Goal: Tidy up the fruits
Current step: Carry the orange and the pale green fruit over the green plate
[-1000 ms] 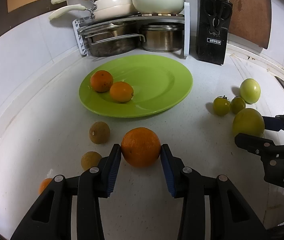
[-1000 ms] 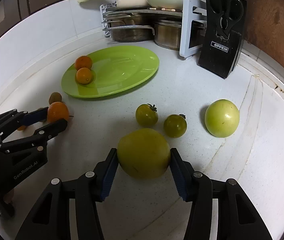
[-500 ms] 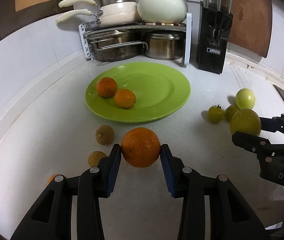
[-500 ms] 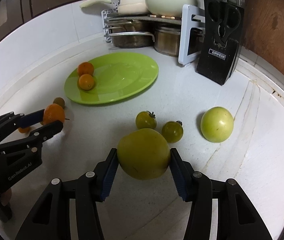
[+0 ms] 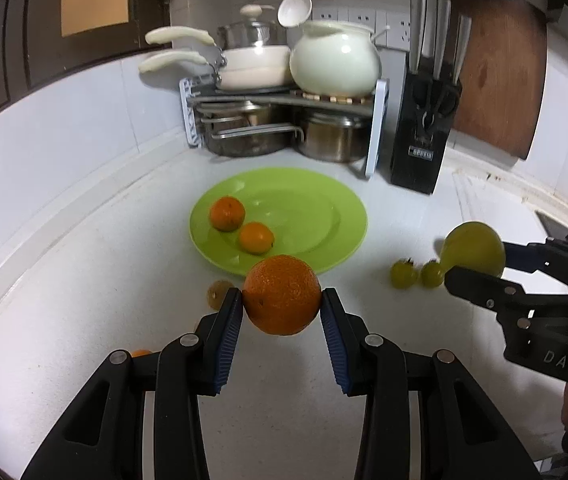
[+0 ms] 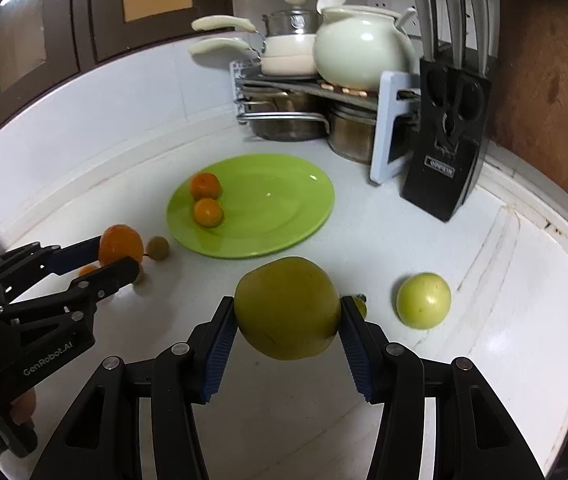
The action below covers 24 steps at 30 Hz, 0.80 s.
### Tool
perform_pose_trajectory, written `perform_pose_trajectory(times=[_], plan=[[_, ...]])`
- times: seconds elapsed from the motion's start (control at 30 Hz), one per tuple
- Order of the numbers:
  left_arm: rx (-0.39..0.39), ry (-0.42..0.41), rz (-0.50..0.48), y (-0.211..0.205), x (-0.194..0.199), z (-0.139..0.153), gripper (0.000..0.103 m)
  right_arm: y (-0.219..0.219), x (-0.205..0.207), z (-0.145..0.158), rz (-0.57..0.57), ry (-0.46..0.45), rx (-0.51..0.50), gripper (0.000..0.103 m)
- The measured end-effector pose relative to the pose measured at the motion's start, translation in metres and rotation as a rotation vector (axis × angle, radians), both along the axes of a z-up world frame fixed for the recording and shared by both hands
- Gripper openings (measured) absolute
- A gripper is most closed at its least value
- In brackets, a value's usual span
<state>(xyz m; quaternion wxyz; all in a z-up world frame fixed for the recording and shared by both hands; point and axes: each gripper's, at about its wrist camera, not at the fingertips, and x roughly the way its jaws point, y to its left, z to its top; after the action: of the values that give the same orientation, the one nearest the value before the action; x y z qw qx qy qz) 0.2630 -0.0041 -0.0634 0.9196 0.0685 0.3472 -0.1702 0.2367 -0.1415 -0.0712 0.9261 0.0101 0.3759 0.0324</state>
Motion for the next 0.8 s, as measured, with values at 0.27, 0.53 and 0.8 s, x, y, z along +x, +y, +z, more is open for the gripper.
perform_pose_trajectory(times=[0.27, 0.53, 0.8], plan=[[-0.011, -0.016, -0.024, -0.006, 0.008, 0.02, 0.04, -0.004, 0.012, 0.018, 0.021, -0.026, 0.006, 0.052], [-0.027, -0.036, -0.019, -0.009, 0.028, 0.038, 0.04, -0.006, 0.039, 0.036, 0.047, -0.06, 0.017, 0.052], [-0.032, -0.029, 0.007, -0.013, 0.066, 0.051, 0.04, -0.003, 0.078, 0.047, 0.08, -0.072, -0.001, 0.052]])
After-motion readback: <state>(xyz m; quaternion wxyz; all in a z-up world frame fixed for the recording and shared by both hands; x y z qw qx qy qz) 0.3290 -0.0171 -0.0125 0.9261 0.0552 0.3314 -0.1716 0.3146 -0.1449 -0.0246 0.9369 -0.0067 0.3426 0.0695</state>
